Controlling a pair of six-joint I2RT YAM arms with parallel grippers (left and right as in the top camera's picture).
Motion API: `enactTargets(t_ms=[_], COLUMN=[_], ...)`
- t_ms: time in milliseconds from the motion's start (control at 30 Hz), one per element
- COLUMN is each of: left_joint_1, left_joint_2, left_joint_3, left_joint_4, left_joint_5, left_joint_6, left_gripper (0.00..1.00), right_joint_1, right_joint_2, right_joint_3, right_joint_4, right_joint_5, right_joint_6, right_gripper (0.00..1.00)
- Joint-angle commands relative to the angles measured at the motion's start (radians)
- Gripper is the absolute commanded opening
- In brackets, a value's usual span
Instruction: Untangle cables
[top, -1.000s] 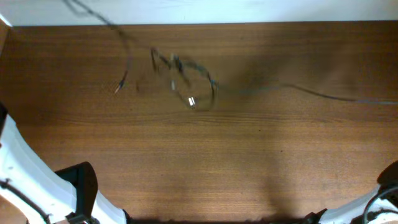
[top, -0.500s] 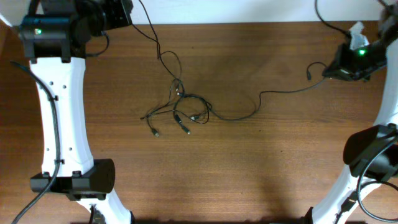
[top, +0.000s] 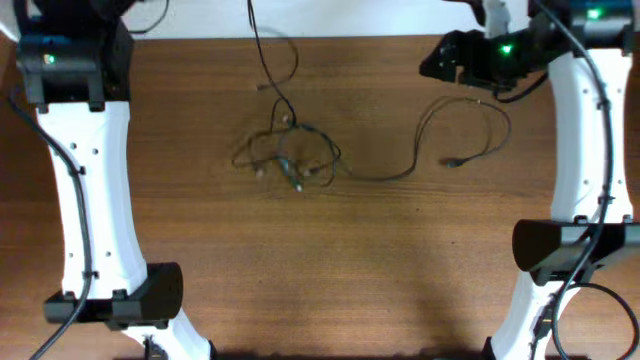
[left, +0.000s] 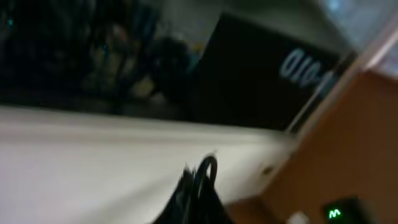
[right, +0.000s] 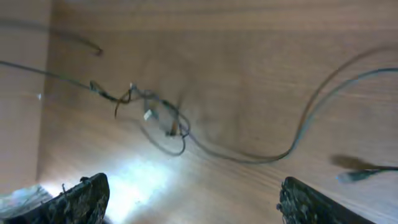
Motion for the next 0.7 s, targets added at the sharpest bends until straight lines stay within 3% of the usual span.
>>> enactTargets(t_ms=[0,100,267,400,667], left_joint_1=[0.005,0.018,0.021,0.021,0.021], left_joint_2=[-0.071,-0.091,-0.114,-0.116,-0.120], left_joint_3=[0.024,0.024,0.024,0.024,0.024], left_joint_4=[0.150,0.225,0.207,0.204,0.200], left_joint_5=[0.014,0.008,0.051,0.053,0.053], left_joint_6=[-0.147,-0.211,-0.210,-0.210,-0.209], left_gripper=[0.00,0.00,0.00,0.00,0.00], right_joint_1=[0.090,0.131,0.215,0.270,0.323], right_joint_2=[-0.018,0.000,0.058,0.146,0.326], right_joint_3=[0.010,-0.008,-0.044,-0.050,-0.052], right_joint_4=[0.027,0.072,0.175,0.257,0.215], right_joint_5=[-0.003,-0.004,-0.006,0.015,-0.199], right_joint_6=[0.030,0.064,0.063,-0.019,-0.318], right_gripper=[0.88,0.87,0.86,0.86,0.92])
